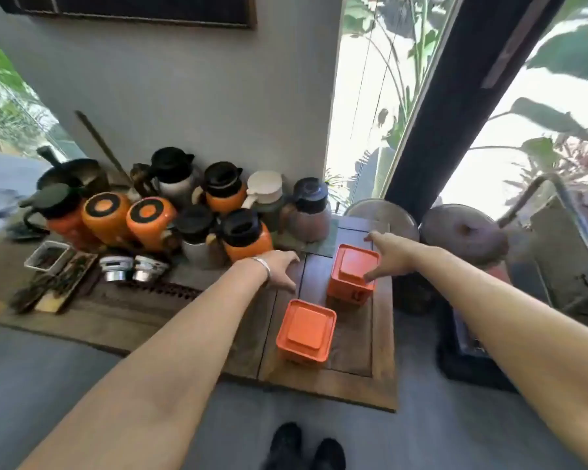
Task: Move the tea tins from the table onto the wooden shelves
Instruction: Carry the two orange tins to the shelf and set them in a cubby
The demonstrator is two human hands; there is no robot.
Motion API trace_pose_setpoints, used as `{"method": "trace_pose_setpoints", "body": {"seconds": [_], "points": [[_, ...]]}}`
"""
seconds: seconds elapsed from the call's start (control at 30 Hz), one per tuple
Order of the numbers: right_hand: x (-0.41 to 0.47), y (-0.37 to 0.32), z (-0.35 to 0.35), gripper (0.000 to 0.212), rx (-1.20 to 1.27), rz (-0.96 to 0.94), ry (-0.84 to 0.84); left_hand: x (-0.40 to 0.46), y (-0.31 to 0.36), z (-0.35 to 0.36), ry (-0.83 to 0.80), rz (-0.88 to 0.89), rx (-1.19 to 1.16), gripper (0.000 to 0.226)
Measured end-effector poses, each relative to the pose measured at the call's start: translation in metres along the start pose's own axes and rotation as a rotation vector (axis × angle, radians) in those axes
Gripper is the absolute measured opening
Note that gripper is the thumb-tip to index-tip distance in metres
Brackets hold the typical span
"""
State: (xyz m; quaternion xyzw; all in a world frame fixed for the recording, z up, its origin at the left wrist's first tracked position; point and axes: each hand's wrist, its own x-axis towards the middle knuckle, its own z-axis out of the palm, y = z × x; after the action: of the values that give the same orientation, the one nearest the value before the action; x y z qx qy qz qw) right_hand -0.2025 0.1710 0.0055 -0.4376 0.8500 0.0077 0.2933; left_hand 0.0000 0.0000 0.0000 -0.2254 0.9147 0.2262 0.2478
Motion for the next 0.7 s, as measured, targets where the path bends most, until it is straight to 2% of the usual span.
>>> {"method": "trace_pose_setpoints", "body": {"seconds": [0.17,0.27,0.5,0.7], "points": [[0.018,-0.001,0.030,0.111,-0.048,-0.011,-0.007,0.006,-0.003,0.040,-0.073,0.045,0.067,0.121],[0.035,0.005,0.042,0.118,-0.066,-0.014,0.009,0.014,0.003,0.063,-0.106,0.112,0.075,0.124],[0.076,0.016,0.062,0.126,-0.188,-0.053,0.043,0.030,0.006,0.116,-0.195,0.087,0.187,0.141],[0.095,0.018,0.074,0.131,-0.190,-0.072,0.050,0.038,0.000,0.139,-0.052,0.137,0.306,0.131]]}}
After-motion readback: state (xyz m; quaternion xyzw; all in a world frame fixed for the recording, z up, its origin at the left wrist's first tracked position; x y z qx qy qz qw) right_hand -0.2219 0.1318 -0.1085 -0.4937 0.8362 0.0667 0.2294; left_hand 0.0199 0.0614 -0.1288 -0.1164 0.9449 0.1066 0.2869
